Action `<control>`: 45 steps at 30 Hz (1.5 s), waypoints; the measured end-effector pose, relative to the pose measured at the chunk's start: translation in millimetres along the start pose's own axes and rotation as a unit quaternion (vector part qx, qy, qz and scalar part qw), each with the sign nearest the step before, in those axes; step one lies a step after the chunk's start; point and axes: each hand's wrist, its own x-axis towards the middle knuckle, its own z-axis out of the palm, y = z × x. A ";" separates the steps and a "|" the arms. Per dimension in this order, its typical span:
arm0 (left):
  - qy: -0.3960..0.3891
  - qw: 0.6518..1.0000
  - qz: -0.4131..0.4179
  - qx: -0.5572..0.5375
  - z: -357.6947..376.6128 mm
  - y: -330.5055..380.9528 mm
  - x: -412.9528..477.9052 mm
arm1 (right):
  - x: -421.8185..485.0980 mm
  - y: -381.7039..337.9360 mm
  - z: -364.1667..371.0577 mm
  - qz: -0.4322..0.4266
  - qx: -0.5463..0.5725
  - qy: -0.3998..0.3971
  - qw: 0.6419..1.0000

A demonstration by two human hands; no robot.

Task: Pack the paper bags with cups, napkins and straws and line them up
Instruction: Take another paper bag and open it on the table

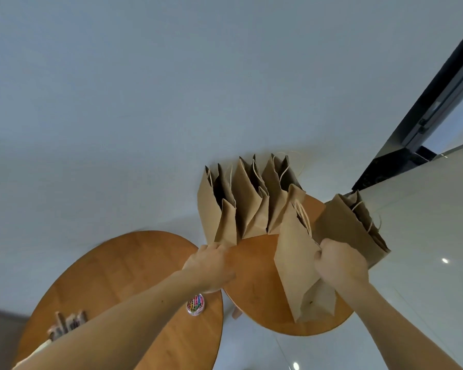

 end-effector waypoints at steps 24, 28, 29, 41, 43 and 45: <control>-0.026 0.943 -0.182 -0.278 49.2 -243.4 -166.5 | -184.6 -334.0 96.7 -0.316 -0.008 -0.079 0.946; -0.046 0.925 -0.203 -0.319 77.7 -250.3 -177.9 | -181.4 -324.3 110.7 -0.336 -0.006 -0.221 0.915; -0.041 0.918 -0.208 -0.334 82.4 -250.8 -178.4 | -175.4 -322.3 109.4 -0.338 -0.002 -0.249 0.908; 0.058 0.881 -0.358 -0.304 71.0 -231.6 -158.7 | -120.4 -346.9 101.9 -0.368 0.047 -0.328 0.869; 0.044 0.885 -0.371 -0.277 70.0 -230.8 -156.4 | -114.1 -346.3 105.3 -0.357 0.054 -0.299 0.883; 0.033 0.884 -0.389 -0.258 72.2 -230.9 -156.7 | -109.9 -346.7 106.0 -0.350 0.040 -0.251 0.902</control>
